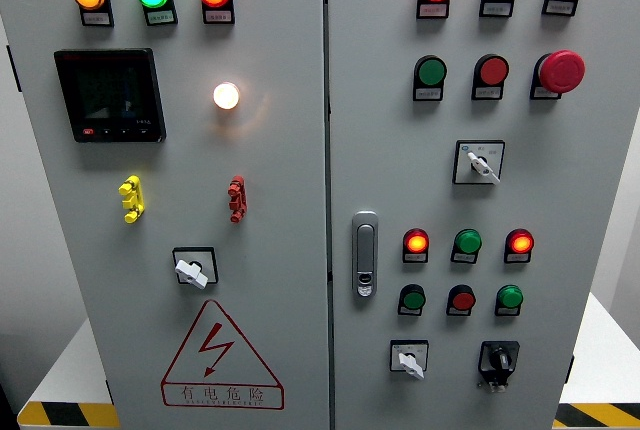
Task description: Turn on light switch 1
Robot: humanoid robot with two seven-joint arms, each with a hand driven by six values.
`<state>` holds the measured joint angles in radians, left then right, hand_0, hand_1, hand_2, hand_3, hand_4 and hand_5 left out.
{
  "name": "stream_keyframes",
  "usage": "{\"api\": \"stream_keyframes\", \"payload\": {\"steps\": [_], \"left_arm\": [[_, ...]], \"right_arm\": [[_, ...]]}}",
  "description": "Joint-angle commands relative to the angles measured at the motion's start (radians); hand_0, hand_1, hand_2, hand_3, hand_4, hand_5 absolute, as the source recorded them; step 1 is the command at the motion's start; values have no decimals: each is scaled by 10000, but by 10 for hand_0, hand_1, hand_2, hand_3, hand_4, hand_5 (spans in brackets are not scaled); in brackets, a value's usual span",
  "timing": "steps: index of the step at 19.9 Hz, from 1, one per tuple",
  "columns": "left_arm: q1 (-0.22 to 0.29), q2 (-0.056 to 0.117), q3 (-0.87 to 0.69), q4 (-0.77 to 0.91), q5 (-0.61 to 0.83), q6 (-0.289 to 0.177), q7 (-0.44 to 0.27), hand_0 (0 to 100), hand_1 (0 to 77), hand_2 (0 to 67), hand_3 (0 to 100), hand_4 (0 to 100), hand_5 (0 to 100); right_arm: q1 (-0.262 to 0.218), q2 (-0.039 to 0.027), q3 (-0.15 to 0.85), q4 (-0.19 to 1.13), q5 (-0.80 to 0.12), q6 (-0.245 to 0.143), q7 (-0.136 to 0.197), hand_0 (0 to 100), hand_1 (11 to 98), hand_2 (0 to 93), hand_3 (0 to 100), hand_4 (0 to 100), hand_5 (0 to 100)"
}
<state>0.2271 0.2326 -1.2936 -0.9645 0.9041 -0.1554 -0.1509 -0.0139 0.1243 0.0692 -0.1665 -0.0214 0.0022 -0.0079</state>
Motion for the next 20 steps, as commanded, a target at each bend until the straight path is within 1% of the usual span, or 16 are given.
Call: {"api": "stream_keyframes", "payload": {"steps": [1,2,4,5,6,7,8,9,10,12,13,14,15,17,18,20], "left_arm": [[-794,21,1256,2608,-677,5,-957,0,150,222,396,607,601],[-1163,21,1916,3713,-1060,-10,-1325,0,145,221,402,610,601],[-2098,-117,3952,6046,-2376,-148,-2016,0,121,215,409,612,600],[-2421,-269,5314,6937,-3477,-513,-2262,0,117,214,409,612,598],[-2561,-438,6467,7431,-4414,-881,-2356,0,113,214,407,611,596],[-2623,-485,7647,7725,-5335,-1113,-2357,0,110,214,402,605,587],[-2624,-501,9026,7925,-6270,-1282,-2341,0,104,212,366,571,559],[-2624,-501,10012,8034,-6978,-1360,-2311,0,95,214,314,529,526],[-2624,-516,10887,8065,-7638,-1406,-2280,0,89,213,314,508,508],[-2624,-623,11767,8080,-8134,-1407,-2143,0,75,194,314,422,443],[-2624,-730,11892,8141,-8105,-1407,-1899,0,73,189,314,414,433],[-2609,-807,11924,8339,-8120,-1407,-1456,0,58,172,314,346,377],[-2609,-975,11909,8584,-8181,-1407,-753,0,43,147,54,265,312],[-2578,-1297,11908,8892,-8182,-1407,-120,0,25,111,36,208,253],[-2563,-1314,11909,8970,-8121,-1391,4,0,17,95,18,167,214],[-2501,-1375,11909,9001,-8105,-1391,295,0,3,76,0,110,149]], "right_arm": [[1,0,-1,-7,-1,9,3,0,196,0,194,192,107],[1,0,-1,8,-1,9,3,0,196,0,194,192,107],[1,0,-1,8,-1,9,3,0,196,0,194,191,107],[1,0,-1,9,-1,9,3,0,196,0,194,191,107],[1,0,-1,9,-1,9,3,0,195,0,194,191,107],[1,-15,-1,-7,-1,9,3,0,195,0,194,191,107],[1,0,-1,8,-1,9,3,0,195,0,194,191,107],[1,-15,-1,9,-1,9,3,0,195,0,194,192,107],[1,0,-1,-7,-1,9,3,0,196,0,194,192,107],[1,0,-1,8,-1,9,3,0,196,0,194,192,107],[1,-15,-1,9,-1,9,3,0,196,0,194,192,107],[1,-15,-1,9,-1,9,3,0,196,0,194,192,107],[1,0,-1,9,-1,9,3,0,196,0,194,192,107],[1,-15,-1,9,-1,-6,3,0,196,0,195,192,107],[1,0,-1,9,-1,-7,3,0,196,0,195,192,107],[1,0,-1,9,-1,-6,3,0,196,0,195,192,107]]}}
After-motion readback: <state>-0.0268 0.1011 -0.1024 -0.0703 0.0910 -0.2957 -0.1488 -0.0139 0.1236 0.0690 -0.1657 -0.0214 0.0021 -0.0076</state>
